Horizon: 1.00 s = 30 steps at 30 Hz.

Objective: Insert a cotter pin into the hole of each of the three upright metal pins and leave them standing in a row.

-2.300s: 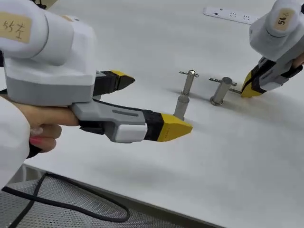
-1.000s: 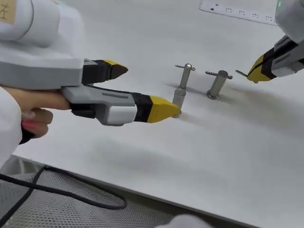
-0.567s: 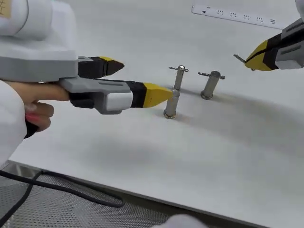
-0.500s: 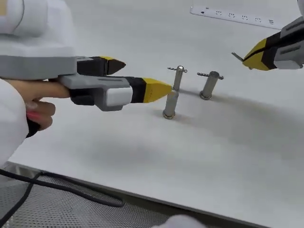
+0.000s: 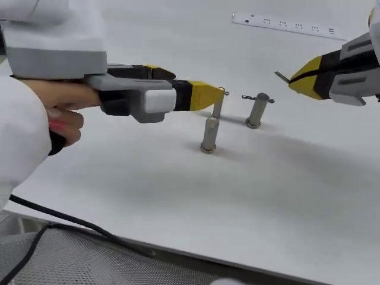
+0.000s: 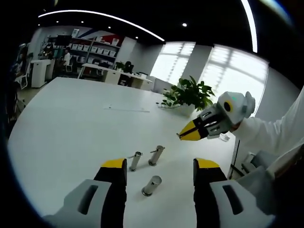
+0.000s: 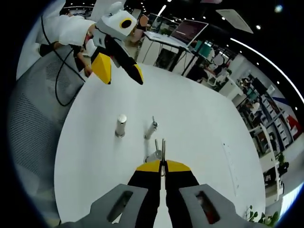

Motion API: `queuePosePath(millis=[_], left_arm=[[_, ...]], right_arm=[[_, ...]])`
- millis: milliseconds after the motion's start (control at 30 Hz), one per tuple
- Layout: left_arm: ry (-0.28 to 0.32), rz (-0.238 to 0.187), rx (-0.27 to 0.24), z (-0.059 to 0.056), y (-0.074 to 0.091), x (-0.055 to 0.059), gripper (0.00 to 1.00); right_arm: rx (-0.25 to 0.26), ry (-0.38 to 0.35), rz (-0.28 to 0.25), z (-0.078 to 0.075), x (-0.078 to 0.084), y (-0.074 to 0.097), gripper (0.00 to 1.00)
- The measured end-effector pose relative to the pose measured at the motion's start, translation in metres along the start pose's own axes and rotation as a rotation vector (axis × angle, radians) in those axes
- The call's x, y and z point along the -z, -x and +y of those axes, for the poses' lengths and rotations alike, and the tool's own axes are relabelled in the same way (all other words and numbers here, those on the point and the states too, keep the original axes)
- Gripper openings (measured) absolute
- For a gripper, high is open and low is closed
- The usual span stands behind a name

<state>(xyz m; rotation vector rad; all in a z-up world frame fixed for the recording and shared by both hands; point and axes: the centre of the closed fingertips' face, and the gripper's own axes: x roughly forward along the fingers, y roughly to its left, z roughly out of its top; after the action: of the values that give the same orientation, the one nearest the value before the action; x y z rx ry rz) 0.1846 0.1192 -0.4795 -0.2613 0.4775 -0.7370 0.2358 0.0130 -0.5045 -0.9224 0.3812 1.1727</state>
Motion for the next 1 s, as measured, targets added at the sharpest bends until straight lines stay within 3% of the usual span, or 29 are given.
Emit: queuePosePath(millis=[167, 567, 1000], left_arm=[[-0.011, 0.014, 0.018, -0.005, -0.009, -0.002, 0.53], [-0.016, 0.06, 0.087, -0.025, -0.029, 0.001, 0.39], [0.024, 0.067, 0.151, -0.046, -0.042, 0.0, 0.16]], right_arm=[[0.007, 0.032, -0.033, 0.012, -0.011, 0.004, 0.0], [0.03, 0.116, -0.067, 0.025, -0.03, 0.003, 0.0], [0.012, 0.167, -0.091, 0.037, -0.045, 0.003, 0.0]])
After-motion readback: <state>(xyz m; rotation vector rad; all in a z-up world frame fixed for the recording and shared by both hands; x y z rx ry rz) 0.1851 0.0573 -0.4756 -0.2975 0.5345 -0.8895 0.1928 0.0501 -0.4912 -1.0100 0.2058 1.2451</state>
